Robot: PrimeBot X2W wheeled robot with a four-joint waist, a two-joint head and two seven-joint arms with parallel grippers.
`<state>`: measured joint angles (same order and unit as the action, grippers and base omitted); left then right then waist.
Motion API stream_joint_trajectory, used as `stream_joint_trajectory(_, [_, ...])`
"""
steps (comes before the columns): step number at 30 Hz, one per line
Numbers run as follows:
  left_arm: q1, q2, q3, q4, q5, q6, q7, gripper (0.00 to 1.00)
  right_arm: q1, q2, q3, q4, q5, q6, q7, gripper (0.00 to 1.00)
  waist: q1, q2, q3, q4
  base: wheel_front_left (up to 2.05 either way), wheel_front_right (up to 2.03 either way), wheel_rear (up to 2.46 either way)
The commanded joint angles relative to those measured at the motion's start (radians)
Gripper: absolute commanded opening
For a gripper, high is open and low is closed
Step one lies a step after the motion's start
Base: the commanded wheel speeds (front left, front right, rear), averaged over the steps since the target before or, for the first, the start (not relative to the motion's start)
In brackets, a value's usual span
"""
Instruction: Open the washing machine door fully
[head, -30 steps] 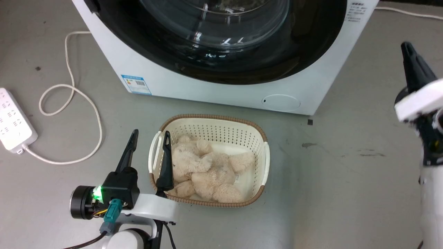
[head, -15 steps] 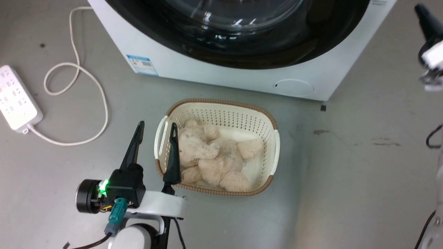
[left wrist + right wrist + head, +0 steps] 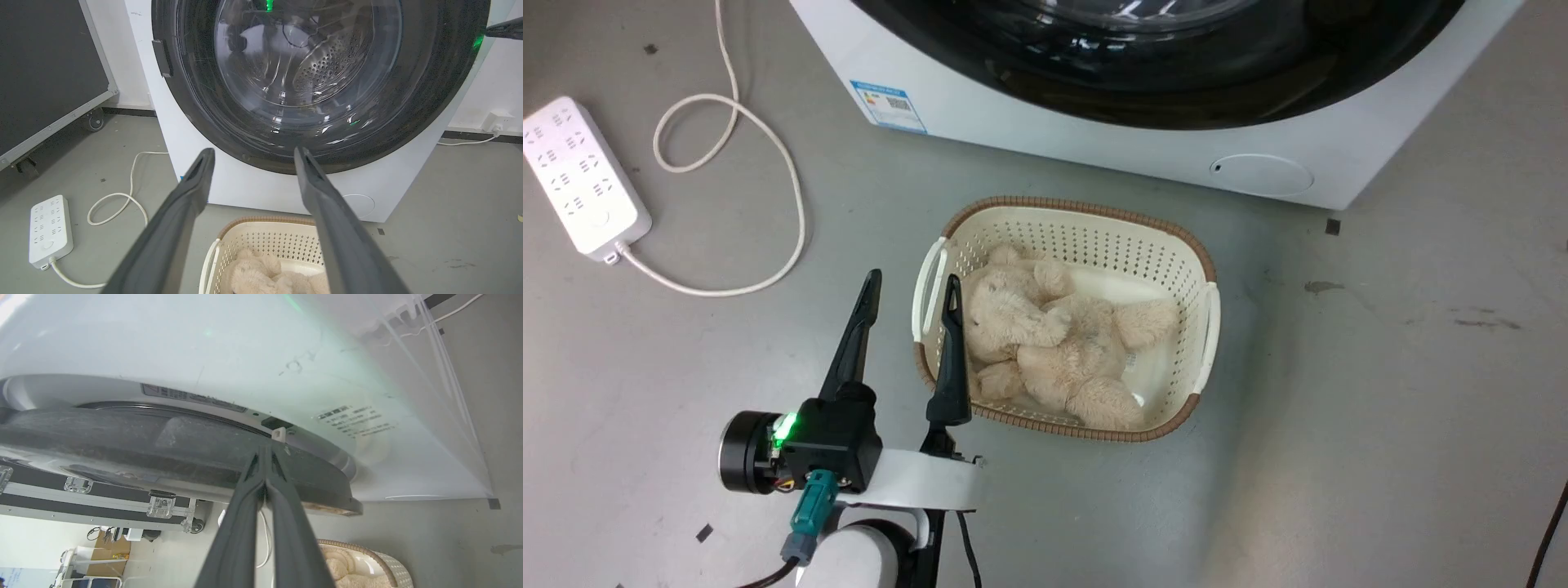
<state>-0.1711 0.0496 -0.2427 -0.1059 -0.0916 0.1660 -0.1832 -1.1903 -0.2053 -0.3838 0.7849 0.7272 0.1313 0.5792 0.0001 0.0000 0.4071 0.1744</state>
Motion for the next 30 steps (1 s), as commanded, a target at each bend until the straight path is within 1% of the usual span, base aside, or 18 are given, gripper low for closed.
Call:
stream_joint_trajectory(1, [-0.021, 0.001, -0.009, -0.01, -0.004, 0.011, -0.011, 1.0, -0.058, -0.013, -0.015, 0.04, 0.023, 0.0, 0.021, 0.0, -0.0001, 0.0, 0.012, 0.008, 0.0, 0.0, 0.0])
stream_joint_trajectory(10, [-0.042, 0.001, -0.037, -0.029, -0.014, 0.033, -0.03, 1.0, -0.2, -0.027, -0.055, 0.166, 0.072, 0.0, 0.098, 0.0, -0.0001, 0.0, 0.047, 0.022, 0.0, 0.0, 0.0])
stream_joint_trajectory(16, [-0.053, 0.001, -0.049, -0.031, -0.019, 0.04, -0.042, 1.0, -0.267, -0.042, -0.065, 0.234, 0.095, 0.0, 0.156, 0.0, -0.0001, 0.0, 0.061, 0.028, 0.0, 0.0, 0.0])
stream_joint_trajectory(20, [-0.059, 0.001, -0.055, -0.031, -0.022, 0.045, -0.051, 1.0, -0.296, -0.039, -0.067, 0.265, 0.114, 0.0, 0.198, 0.0, -0.0001, 0.0, 0.066, 0.029, 0.0, 0.0, 0.0])
stream_joint_trajectory(25, [-0.063, 0.001, -0.066, -0.032, -0.027, 0.052, -0.061, 1.0, -0.305, -0.039, -0.083, 0.302, 0.15, 0.0, 0.263, 0.0, -0.0001, 0.0, 0.055, 0.032, 0.0, 0.0, 0.0])
stream_joint_trajectory(30, [-0.05, 0.001, -0.064, -0.015, -0.032, 0.051, -0.072, 1.0, -0.249, -0.03, -0.078, 0.319, 0.17, -0.001, 0.328, 0.0, -0.0001, 0.0, 0.013, 0.029, 0.0, 0.0, 0.0])
